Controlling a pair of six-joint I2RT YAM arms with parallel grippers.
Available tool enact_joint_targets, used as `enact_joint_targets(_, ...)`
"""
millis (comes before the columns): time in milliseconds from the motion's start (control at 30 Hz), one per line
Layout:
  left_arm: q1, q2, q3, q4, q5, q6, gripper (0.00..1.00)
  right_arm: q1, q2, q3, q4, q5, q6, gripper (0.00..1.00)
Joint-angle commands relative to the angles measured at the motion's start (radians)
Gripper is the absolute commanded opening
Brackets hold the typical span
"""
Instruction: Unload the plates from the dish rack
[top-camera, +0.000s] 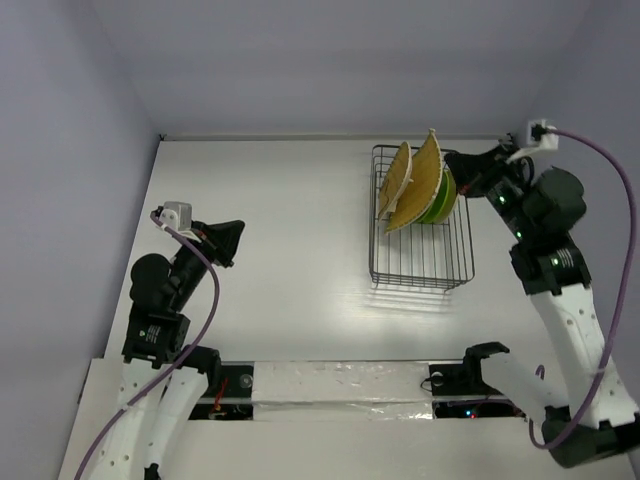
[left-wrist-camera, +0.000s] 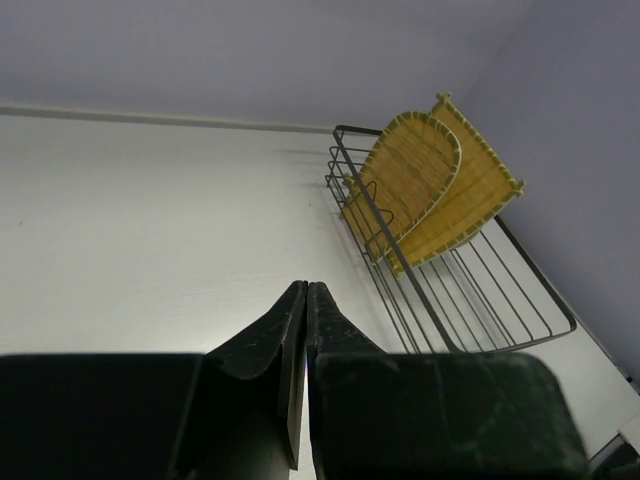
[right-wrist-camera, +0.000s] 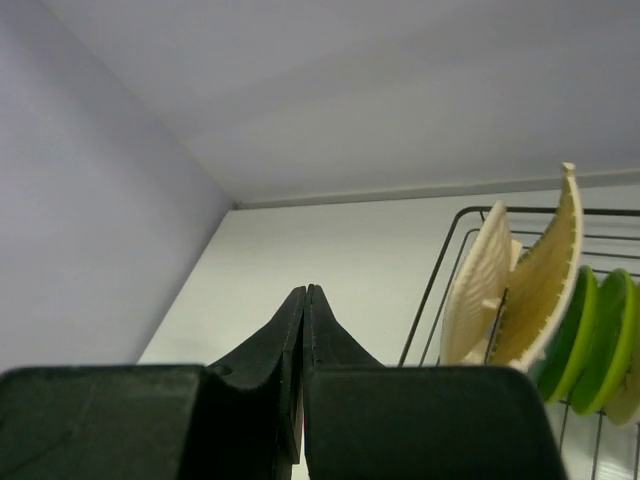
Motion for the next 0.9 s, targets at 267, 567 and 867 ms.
enact_joint_targets(267, 0.007, -0.012, 0.045, -0.032, -0.094, 0.006, 0.12, 0.212, 0.472, 0.386, -0.288, 0.534, -0.231, 0.26)
enact_joint_targets(567, 0.007, -0.016, 0.044, -0.029, -0.079, 0.007, 0.39, 0.212, 0.742, 0.512, -0.336, 0.640, -0.271, 0.65)
enact_joint_targets(867, 0.007, -0.019, 0.042, -0.029, -0.077, 0.007, 0.42, 0.212, 0.920, 0.626, -0.379, 0.735, -0.278, 0.56)
